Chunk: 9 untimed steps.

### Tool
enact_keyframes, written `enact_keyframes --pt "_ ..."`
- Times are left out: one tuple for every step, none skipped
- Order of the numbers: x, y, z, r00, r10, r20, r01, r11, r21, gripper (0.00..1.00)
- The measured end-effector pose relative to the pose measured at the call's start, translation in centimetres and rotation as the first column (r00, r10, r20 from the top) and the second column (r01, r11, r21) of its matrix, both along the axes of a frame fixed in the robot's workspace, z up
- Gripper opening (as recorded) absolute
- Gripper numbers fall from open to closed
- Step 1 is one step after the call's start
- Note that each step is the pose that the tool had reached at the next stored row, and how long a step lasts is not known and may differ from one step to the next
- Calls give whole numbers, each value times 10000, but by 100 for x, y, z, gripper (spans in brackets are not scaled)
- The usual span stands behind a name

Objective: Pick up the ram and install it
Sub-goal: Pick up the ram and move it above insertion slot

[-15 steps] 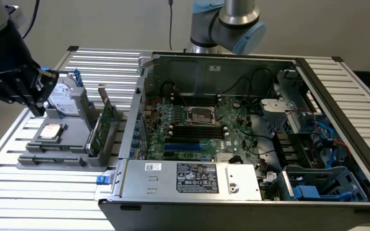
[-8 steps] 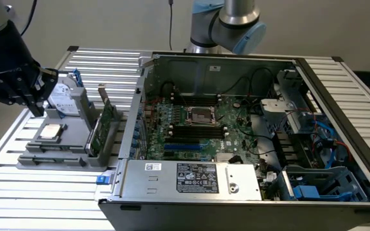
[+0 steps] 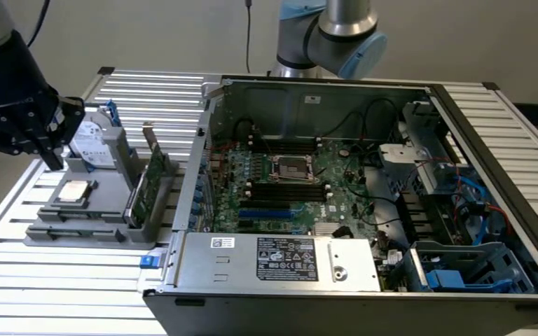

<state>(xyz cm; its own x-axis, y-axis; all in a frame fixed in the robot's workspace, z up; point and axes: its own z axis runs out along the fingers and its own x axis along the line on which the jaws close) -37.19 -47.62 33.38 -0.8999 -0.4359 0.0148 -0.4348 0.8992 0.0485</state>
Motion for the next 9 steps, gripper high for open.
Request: enact_keyframes --pt "-1 1 -3 9998 184 6 -184 9998 -1 11" --pt "-1 1 -6 9994 357 11 -357 9994 -1 11" --pt "-1 1 -11 9985 543 16 -543 9985 0 11" --pt "-1 0 -14 9974 723 18 -723 9974 -1 11" --pt "-1 0 -18 9958 913 19 -913 9958 -1 11" --pt "-1 1 -22 9940 1098 23 -1098 9940 -1 11" --pt "-1 1 -27 9918 1275 25 -1275 9918 -1 11" --pt "-1 0 -30 9894 1455 26 -1455 9894 -2 11" --pt "-1 0 -34 9866 1631 28 -1631 9866 -2 11"
